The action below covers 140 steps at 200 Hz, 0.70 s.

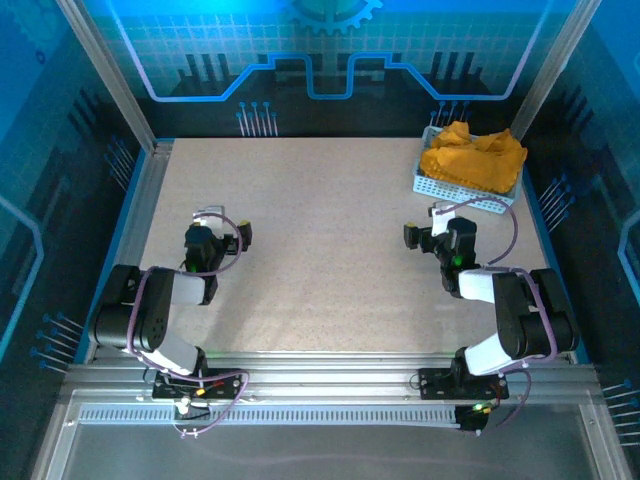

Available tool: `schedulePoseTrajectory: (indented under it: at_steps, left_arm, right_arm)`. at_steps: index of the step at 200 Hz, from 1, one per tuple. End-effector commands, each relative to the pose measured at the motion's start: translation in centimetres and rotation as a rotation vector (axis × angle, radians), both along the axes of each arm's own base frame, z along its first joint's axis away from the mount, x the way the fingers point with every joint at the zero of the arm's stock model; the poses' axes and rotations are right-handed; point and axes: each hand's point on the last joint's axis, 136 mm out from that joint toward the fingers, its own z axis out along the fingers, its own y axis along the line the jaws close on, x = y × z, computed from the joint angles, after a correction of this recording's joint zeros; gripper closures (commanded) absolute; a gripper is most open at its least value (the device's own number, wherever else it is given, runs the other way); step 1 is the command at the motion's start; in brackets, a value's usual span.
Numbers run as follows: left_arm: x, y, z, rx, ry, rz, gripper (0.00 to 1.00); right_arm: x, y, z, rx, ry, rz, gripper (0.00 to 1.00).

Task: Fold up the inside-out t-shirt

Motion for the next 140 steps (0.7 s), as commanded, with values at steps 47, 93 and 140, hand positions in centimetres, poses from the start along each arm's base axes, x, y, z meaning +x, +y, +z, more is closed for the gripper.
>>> schedulePoseTrajectory:
  at_steps: [47,93,140]
  left_arm:
    - [0.5,0.0,0.6,-0.006,-0.017,-0.013,0.01]
    - [0.5,0.0,0.6,-0.01,-0.016,-0.014,0.01]
    - [-0.4,-0.6,2.4,0.023,-0.061,-0.028,0.01]
  right_arm:
    - [0.2,-0.1,0.3,-0.004,-0.021,0.011,0.0]
    - [0.2,-0.1,0.3,-0.004,-0.021,0.011,0.0]
    - [-0.2,0.8,0.6,-0.032,-0.038,0.046,0.0]
